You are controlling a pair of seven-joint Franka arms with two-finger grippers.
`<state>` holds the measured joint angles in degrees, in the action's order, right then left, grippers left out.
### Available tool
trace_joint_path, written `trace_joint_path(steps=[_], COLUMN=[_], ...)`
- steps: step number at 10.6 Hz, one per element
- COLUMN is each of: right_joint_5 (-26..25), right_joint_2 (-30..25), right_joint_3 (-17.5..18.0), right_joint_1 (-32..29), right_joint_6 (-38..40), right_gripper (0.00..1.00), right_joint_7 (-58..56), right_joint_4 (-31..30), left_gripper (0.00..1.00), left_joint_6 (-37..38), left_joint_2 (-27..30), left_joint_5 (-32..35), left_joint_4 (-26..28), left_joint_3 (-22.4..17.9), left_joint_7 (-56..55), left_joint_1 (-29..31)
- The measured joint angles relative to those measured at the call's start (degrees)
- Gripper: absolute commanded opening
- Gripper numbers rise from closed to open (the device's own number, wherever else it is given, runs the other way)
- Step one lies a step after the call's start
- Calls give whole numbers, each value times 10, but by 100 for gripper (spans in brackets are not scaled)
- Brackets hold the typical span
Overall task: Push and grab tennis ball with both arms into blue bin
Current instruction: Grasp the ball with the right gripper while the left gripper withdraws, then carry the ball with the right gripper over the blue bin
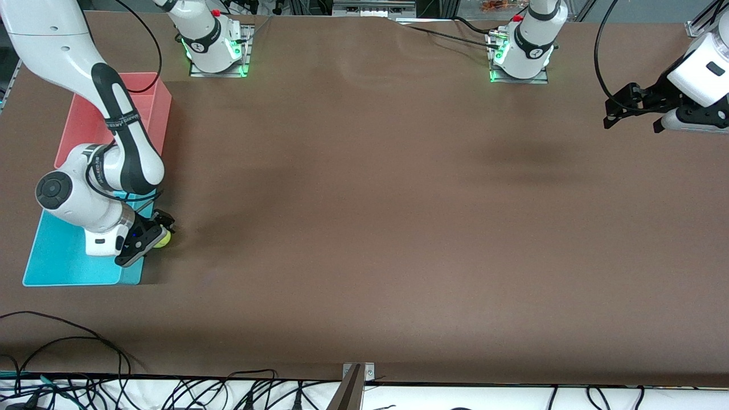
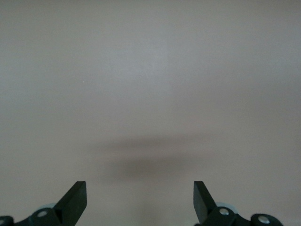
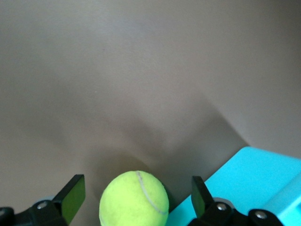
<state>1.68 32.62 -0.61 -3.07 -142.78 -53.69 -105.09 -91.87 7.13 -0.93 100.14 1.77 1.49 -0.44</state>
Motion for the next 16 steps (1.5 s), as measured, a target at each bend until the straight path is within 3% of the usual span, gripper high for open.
trace_joint_path(steps=[4, 8, 9, 12, 16], right_joint_5=[0, 0, 0, 0, 0], right_joint_2=[-3, 7, 11, 15, 12], right_joint_3=[-4, -4, -4, -3, 3], right_joint_1=[-5, -20, -21, -20, -4], right_joint_6=[0, 1, 1, 1, 3], right_gripper=[100, 100, 94, 30, 28], right_joint_7=[-119, -177, -178, -178, -175], right_joint_4=[-12, -21, -22, -22, -12], left_gripper=[100, 100, 100, 100, 100], left_joint_6=[20, 34, 34, 34, 34], left_joint_2=[-5, -24, -27, -33, -36], left_joint_5=[0, 0, 0, 0, 0], left_joint_4=[-17, -50, -50, -51, -53], left_joint_3=[5, -15, -15, -17, -20], left_joint_7=[-2, -48, -52, -54, -55], left_joint_1=[-4, -48, -52, -53, -53])
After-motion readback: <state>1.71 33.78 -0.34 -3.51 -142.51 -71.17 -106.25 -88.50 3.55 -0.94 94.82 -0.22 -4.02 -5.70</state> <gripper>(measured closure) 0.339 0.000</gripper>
